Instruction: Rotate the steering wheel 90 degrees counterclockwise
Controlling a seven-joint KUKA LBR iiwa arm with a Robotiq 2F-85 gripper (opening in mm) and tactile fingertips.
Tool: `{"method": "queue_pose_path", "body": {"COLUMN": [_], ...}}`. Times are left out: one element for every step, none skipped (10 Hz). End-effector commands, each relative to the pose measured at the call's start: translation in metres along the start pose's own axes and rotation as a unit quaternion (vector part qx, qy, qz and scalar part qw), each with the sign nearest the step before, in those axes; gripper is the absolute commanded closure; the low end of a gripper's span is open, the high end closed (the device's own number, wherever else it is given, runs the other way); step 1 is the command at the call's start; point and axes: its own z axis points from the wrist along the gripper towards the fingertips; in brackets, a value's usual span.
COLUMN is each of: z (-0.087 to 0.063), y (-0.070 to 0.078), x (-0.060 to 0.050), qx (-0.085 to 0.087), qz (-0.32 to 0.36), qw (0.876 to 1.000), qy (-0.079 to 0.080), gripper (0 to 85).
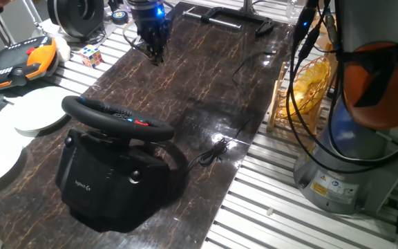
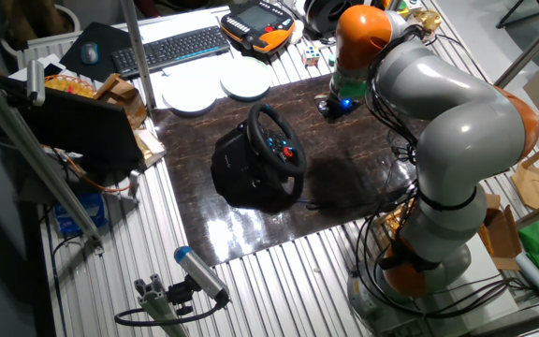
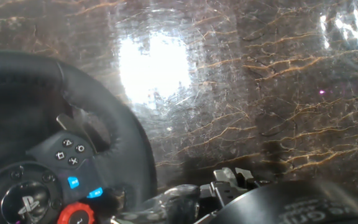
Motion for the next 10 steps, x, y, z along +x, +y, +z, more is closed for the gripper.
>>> {"method": "queue_pose_path", "body": {"z": [0.0, 0.001, 0.001, 0.002, 0.003, 0.006, 0.009, 0.011, 0.012, 0.013], "y": [0.0, 0.0, 0.001, 0.002, 0.003, 0.004, 0.006, 0.011, 0.015, 0.016], "x": [0.0, 0.0, 0.0, 0.0, 0.0, 0.001, 0.004, 0.007, 0.009, 0.011], "qx": [0.0, -0.001, 0.001, 0.003, 0.002, 0.013, 0.012, 0.013, 0.012, 0.012], "qz": [0.005, 0.008, 0.012, 0.014, 0.015, 0.001, 0.0, 0.004, 0.015, 0.02], "qw": [1.0, 1.0, 1.0, 1.0, 1.0, 1.0, 1.0, 1.0, 1.0, 1.0], "qy": [-0.001, -0.001, -0.003, -0.005, -0.006, -0.013, -0.019, -0.022, -0.024, -0.02], "gripper": [84.3, 84.3, 84.3, 84.3, 84.3, 84.3, 84.3, 84.3, 84.3, 84.3]}}
